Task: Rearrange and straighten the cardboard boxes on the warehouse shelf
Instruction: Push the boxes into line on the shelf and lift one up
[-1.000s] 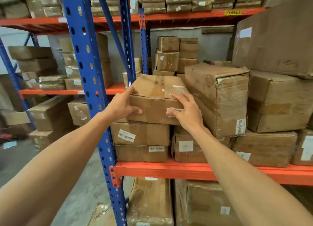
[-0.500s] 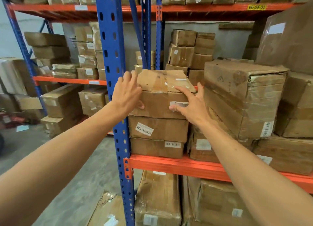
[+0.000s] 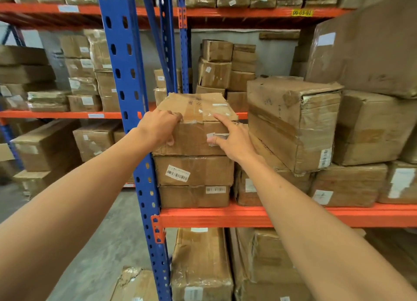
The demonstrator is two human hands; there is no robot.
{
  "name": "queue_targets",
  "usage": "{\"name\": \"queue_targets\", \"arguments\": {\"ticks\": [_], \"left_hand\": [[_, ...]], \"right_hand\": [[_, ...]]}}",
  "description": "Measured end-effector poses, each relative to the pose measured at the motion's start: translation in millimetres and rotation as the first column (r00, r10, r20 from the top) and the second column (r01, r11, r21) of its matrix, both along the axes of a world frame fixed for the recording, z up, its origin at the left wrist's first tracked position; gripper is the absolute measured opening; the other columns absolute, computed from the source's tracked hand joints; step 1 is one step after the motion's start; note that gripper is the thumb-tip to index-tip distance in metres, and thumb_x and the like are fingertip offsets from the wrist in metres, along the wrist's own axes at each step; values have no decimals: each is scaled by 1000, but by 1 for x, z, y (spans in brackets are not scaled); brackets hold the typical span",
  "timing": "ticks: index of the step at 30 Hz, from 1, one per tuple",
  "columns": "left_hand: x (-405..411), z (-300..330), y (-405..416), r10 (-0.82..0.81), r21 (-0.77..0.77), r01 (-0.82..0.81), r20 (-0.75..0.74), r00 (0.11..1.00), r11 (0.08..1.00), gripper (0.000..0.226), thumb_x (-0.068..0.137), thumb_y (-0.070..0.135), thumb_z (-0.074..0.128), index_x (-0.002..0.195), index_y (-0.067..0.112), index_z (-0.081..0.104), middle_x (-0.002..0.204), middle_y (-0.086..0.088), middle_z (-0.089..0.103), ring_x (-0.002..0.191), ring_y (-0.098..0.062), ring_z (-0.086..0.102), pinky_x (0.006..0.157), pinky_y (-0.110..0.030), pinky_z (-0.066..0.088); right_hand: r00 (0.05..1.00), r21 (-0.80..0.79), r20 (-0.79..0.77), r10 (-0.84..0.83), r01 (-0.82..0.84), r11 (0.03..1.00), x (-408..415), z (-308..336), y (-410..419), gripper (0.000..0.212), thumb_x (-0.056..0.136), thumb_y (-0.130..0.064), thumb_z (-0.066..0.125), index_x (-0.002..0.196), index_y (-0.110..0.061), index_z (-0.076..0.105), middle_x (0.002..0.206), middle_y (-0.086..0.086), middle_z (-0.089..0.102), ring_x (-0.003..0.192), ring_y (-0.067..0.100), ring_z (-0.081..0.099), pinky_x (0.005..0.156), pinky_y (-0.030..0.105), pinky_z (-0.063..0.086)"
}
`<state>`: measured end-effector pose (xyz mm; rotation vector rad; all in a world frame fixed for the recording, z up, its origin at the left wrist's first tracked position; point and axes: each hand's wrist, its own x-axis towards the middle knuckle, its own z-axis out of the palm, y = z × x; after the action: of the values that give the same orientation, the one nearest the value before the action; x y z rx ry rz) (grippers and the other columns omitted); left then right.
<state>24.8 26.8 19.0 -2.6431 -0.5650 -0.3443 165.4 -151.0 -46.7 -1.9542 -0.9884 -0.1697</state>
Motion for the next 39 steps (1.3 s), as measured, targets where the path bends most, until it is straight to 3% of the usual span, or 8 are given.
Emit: {"name": "queue_targets", "arguments": {"ticks": [6, 10, 15, 17, 19, 21, 34, 39], "left_hand": [[16, 16, -15, 30, -96, -39, -87, 996, 995, 84, 70, 65, 80, 136, 21, 54, 108, 1, 59, 95, -20, 53, 76, -36, 44], [50, 30, -59, -166, -135, 167, 22, 986, 977, 122, 65, 90, 59, 160, 30, 10, 155, -10, 44, 137, -34, 46, 110, -51, 42], [106, 49, -157, -323, -250, 318, 23, 946, 914, 127, 71, 80, 66, 149, 48, -29, 164, -23, 20, 145, -43, 33, 115, -58, 32], [126, 58, -189, -352, -238, 342, -3, 936, 909, 128, 71, 76, 70, 149, 50, -29, 165, -25, 9, 145, -47, 30, 116, -59, 32], [146, 63, -217, -351, -237, 339, -11, 936, 911, 130, 70, 72, 75, 150, 51, -26, 166, -24, -3, 146, -51, 25, 115, -61, 30], [167, 66, -241, -332, -193, 323, -17, 943, 926, 132, 68, 70, 78, 151, 51, -24, 165, -21, -13, 145, -51, 26, 114, -61, 33], [243, 76, -282, -301, 121, 320, -152, 941, 940, 140, 62, 69, 82, 142, 59, -32, 163, -25, -19, 132, -50, 47, 99, -54, 49], [254, 76, -287, -249, 192, 300, -251, 935, 935, 122, 66, 61, 85, 153, 57, 0, 162, -20, 15, 140, -42, 36, 101, -54, 45]], "right_hand": [[992, 383, -118, 40, 8, 924, -12, -43, -46, 74, 95, -50, 73, 158, -47, 36, 163, -8, 37, 146, 17, 42, 117, 43, 40], [936, 600, -339, -93, 292, 745, -7, -76, -103, 65, 93, -51, 75, 149, -53, 43, 167, -10, 29, 140, 17, 52, 111, 34, 48], [867, 572, -447, -218, 465, 676, 26, -95, -185, 73, 92, -54, 74, 156, -41, 42, 163, -12, 37, 137, 6, 45, 80, -7, 37], [860, 529, -465, -210, 460, 713, 40, -100, -208, 82, 88, -61, 74, 159, -46, 36, 166, -12, 32, 137, 6, 42, 92, 1, 41], [845, 509, -518, -134, 431, 745, 53, -104, -226, 91, 82, -67, 76, 158, -54, 28, 169, -13, 27, 144, 18, 43, 108, 35, 50], [809, 520, -588, -6, 385, 762, 65, -106, -238, 100, 77, -66, 80, 157, -61, 21, 169, -13, 25, 134, 29, 57, 96, 47, 59], [813, 394, -554, 178, 68, 917, 163, -100, -228, 118, 70, -69, 84, 160, -58, 10, 165, -9, 34, 139, 21, 50, 79, 32, 61], [822, 411, -545, 166, 88, 908, 170, -100, -219, 118, 63, -67, 86, 160, -48, 22, 157, -5, 42, 131, 20, 54, 66, 25, 62]]}}
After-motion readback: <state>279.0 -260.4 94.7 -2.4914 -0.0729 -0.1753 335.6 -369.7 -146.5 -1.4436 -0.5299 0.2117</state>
